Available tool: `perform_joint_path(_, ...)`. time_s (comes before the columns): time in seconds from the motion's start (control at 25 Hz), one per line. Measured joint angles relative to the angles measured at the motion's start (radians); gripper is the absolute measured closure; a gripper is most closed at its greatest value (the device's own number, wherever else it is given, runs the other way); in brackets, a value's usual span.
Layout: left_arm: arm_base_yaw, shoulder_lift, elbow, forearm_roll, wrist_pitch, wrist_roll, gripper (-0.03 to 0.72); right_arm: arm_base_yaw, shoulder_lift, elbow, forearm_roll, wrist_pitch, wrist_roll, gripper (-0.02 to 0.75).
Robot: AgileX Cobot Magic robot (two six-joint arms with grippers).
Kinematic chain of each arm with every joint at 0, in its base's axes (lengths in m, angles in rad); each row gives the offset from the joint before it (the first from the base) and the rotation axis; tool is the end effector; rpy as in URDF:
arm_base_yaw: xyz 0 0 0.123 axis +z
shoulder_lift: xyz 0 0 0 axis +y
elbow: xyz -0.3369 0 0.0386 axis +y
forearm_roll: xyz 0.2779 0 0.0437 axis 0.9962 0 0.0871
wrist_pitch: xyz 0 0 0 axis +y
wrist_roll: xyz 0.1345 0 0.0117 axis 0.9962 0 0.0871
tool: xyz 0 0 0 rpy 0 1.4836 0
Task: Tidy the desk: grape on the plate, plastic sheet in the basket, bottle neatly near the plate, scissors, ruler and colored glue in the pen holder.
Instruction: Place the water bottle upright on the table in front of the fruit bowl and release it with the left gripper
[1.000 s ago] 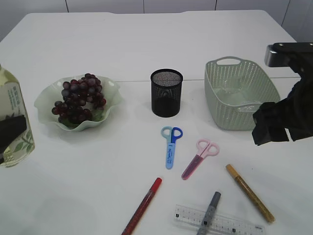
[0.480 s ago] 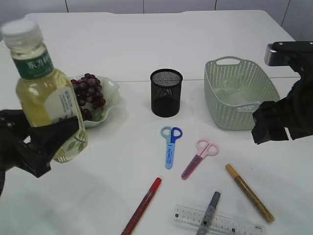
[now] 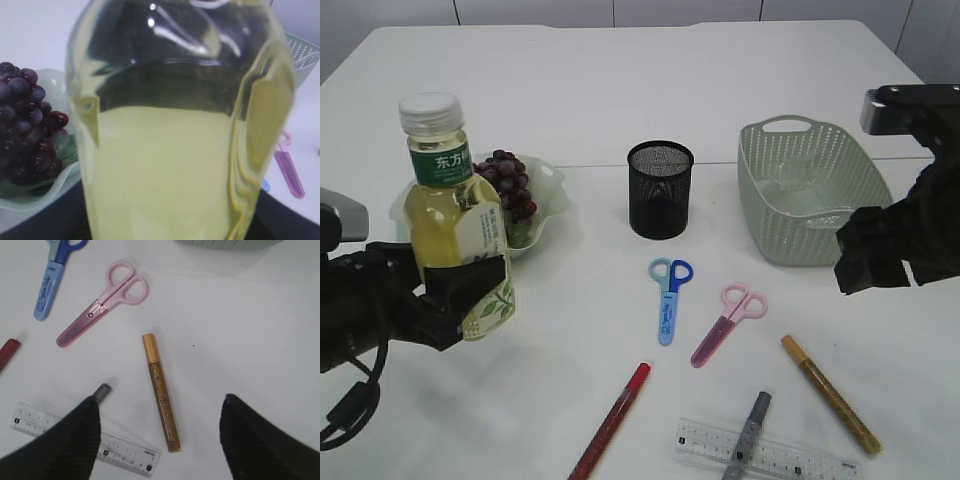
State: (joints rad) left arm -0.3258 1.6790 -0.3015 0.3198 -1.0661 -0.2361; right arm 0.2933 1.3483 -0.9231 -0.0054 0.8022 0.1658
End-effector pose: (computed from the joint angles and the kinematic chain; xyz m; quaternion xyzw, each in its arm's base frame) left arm 0.2694 -0.1302 0.1577 0.1816 0.7644 -0.2292 0.5746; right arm 0.2785 0.0836 0.2626 -0.0637 0.9748 0.0464 0.2086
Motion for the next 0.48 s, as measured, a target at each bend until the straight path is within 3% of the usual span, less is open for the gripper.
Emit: perform_joint_path(0.48, 0.0, 0.2, -0.08, -0.002, -0.005, 0.052, 0.251, 0.0, 0.0, 0.0, -0.011, 0.0, 0.0, 0.194)
